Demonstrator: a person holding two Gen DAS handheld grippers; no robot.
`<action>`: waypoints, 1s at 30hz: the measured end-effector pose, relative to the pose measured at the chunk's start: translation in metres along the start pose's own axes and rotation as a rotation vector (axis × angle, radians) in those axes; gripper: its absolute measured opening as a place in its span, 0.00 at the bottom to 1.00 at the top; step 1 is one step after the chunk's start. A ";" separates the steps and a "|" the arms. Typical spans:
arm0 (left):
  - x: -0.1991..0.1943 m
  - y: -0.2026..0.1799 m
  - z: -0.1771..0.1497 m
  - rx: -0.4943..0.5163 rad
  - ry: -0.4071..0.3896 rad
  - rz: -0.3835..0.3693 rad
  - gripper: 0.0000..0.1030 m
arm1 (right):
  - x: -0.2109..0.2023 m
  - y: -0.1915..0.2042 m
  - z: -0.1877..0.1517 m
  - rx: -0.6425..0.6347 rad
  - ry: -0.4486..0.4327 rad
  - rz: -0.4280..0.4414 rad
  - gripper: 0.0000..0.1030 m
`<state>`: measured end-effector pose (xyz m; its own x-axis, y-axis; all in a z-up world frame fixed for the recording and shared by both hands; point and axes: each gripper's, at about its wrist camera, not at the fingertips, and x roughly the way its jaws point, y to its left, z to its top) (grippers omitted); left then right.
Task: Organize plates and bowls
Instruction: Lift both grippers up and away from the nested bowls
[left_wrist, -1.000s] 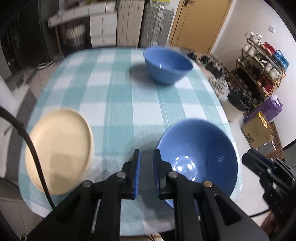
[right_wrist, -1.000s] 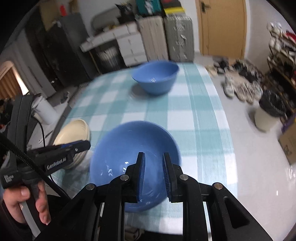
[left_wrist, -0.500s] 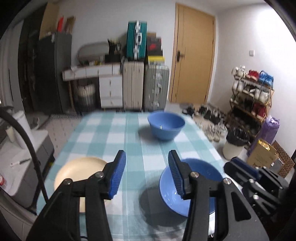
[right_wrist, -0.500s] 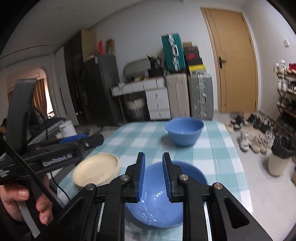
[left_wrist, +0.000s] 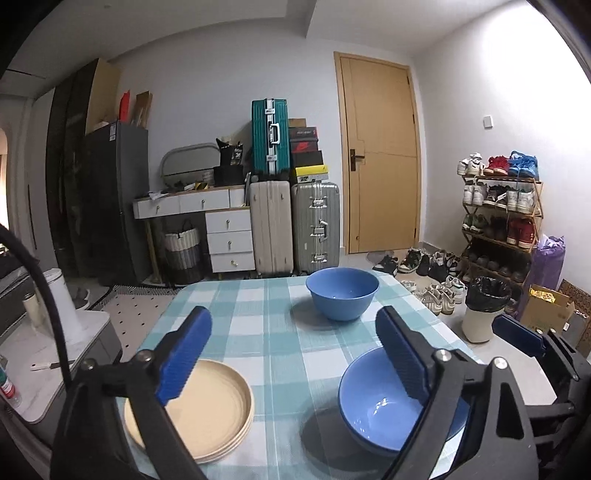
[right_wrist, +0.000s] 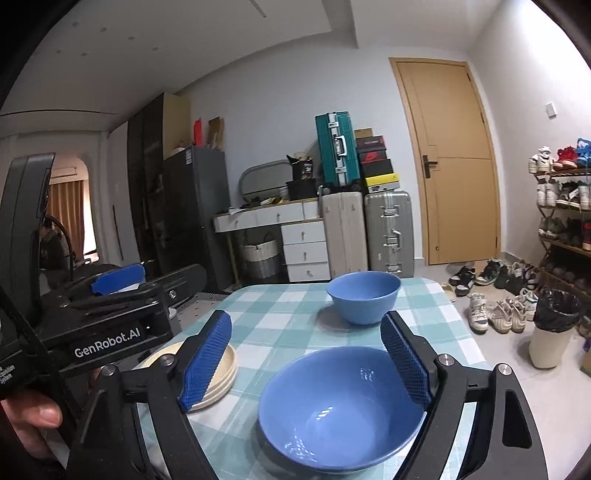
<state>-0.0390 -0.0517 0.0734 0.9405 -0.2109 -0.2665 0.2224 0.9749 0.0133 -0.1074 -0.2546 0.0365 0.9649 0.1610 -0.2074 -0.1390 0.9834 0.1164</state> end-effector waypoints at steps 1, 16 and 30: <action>0.002 0.003 -0.003 -0.019 -0.010 -0.016 0.91 | 0.000 -0.001 -0.002 0.001 0.002 -0.008 0.86; 0.035 -0.002 -0.031 -0.094 0.126 -0.078 0.96 | 0.011 -0.025 -0.010 0.095 0.036 -0.073 0.99; 0.037 -0.002 -0.038 -0.111 0.151 -0.082 0.96 | 0.012 -0.029 -0.012 0.108 0.062 -0.063 0.99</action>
<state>-0.0148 -0.0587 0.0268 0.8692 -0.2844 -0.4044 0.2588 0.9587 -0.1180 -0.0942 -0.2803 0.0191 0.9549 0.1069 -0.2769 -0.0501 0.9776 0.2045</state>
